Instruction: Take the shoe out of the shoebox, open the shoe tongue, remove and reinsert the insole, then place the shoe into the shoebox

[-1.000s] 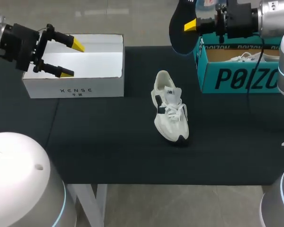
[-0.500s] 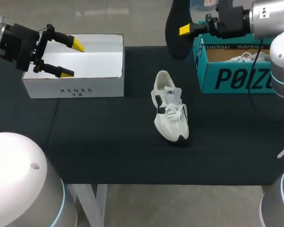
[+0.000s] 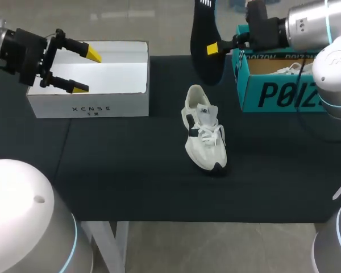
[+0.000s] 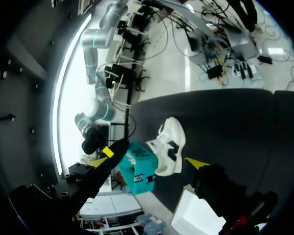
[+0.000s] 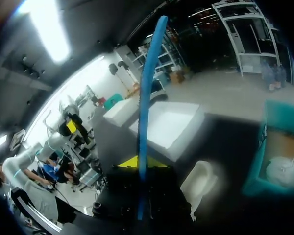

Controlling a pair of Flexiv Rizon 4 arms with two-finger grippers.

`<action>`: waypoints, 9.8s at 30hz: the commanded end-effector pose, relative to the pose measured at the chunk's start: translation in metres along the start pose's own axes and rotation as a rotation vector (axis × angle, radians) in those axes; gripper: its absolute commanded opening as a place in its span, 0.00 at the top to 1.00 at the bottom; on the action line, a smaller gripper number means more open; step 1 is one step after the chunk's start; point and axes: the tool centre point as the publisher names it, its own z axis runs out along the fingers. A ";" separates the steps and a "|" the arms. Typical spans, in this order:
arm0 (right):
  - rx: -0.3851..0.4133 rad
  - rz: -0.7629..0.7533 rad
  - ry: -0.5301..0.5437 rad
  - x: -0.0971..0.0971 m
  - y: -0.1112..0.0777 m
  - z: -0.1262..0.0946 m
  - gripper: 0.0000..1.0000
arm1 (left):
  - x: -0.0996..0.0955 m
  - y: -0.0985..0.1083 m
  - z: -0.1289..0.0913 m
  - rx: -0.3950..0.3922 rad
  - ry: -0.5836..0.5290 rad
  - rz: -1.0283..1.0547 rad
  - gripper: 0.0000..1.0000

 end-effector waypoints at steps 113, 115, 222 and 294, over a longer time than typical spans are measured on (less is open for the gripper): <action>0.087 -0.004 0.056 -0.122 -0.126 0.109 1.00 | 0.000 -0.001 0.000 -0.001 0.004 0.000 0.00; 0.085 0.007 0.053 -0.123 -0.127 0.108 1.00 | 0.000 -0.001 0.000 -0.001 0.004 0.000 0.00; 0.245 0.029 -0.043 -0.146 -0.111 0.109 0.62 | 0.000 -0.001 0.000 -0.001 0.004 0.000 0.00; 0.285 0.089 -0.067 -0.135 -0.131 0.122 1.00 | 0.000 -0.001 0.000 -0.001 0.004 0.000 0.00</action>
